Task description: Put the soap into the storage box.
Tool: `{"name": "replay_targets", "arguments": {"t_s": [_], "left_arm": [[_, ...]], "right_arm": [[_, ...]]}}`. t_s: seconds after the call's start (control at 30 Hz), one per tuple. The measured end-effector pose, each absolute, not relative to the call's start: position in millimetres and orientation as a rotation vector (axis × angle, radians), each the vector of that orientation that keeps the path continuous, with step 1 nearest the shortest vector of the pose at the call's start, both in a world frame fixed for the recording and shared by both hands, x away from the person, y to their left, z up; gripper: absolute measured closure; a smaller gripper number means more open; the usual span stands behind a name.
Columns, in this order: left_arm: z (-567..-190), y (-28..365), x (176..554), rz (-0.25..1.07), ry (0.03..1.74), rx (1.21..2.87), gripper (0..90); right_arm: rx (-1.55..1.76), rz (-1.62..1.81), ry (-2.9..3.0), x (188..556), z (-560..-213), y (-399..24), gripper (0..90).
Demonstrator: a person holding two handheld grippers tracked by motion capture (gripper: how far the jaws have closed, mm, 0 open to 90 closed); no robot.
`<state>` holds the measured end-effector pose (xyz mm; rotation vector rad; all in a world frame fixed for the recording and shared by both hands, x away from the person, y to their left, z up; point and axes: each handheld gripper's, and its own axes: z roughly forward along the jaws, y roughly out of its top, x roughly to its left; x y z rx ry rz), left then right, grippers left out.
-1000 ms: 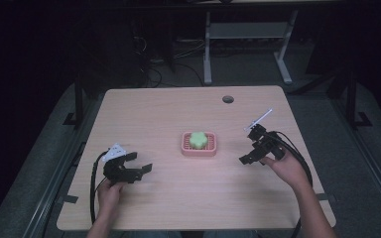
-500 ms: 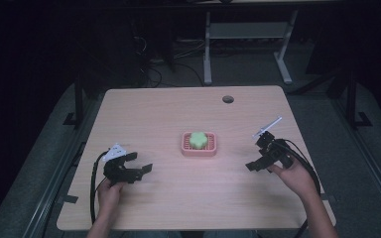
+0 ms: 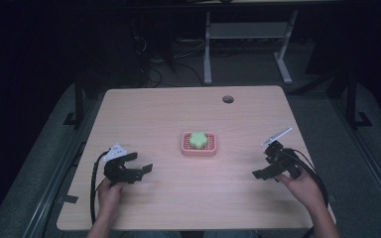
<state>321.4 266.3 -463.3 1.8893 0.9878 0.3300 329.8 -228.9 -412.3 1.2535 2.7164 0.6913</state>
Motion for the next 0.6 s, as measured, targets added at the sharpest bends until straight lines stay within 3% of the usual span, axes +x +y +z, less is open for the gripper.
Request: {"name": "replay_targets", "arguments": {"t_s": [0.6], "left_arm": [[-463.4, 265.4, 321.5, 0.338, 0.980, 1.905, 14.4]], "right_arm": [[1.296, 0.724, 2.665, 301.3, -421.7, -249.1, 19.7]]}}
